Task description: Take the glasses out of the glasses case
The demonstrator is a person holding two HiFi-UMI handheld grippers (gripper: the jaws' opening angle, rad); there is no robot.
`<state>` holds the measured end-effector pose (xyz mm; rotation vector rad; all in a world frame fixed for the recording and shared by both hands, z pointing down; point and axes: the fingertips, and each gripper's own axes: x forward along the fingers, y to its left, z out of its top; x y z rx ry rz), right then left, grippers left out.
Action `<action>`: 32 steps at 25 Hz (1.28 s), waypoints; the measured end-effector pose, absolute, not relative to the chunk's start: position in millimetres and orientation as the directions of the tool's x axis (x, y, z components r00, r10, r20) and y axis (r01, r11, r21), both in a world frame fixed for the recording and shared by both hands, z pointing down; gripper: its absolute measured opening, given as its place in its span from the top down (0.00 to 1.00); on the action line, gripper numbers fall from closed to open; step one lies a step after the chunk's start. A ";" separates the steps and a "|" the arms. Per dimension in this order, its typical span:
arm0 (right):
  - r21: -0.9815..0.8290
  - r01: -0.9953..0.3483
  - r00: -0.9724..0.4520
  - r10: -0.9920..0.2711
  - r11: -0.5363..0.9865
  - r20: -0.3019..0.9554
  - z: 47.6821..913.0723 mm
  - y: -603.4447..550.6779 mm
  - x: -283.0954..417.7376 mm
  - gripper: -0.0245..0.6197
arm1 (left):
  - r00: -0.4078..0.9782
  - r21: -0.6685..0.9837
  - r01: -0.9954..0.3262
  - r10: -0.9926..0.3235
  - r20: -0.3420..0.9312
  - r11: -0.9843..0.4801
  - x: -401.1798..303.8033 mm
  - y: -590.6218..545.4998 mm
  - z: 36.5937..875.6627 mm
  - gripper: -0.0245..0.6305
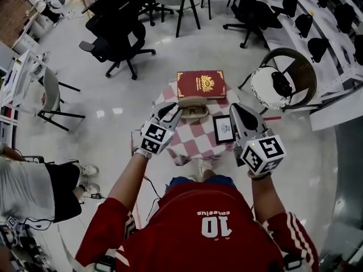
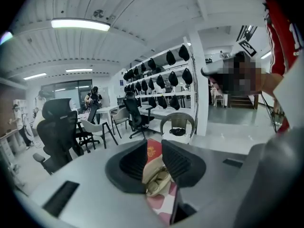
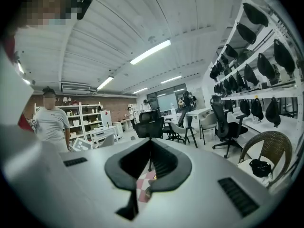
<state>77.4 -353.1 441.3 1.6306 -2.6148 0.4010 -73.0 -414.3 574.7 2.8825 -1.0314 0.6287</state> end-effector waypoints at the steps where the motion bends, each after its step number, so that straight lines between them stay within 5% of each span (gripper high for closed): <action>1: -0.203 -0.888 -0.447 -0.879 0.413 0.165 443.7 -355.7 79.2 0.94 | 0.702 -0.116 -0.604 -0.595 0.391 -0.789 -69.6 -416.7 584.4 0.82; 16: -0.252 -0.901 -0.410 -0.884 0.354 0.225 486.9 -369.8 108.8 0.94 | 0.621 -0.121 -0.476 -0.430 0.655 -0.871 -29.3 -455.3 740.4 0.81; 32: -0.309 -0.906 -0.380 -0.877 0.289 0.293 521.5 -394.4 135.5 0.94 | 0.495 -0.156 -0.405 -0.360 0.791 -0.901 -13.1 -493.6 837.6 0.81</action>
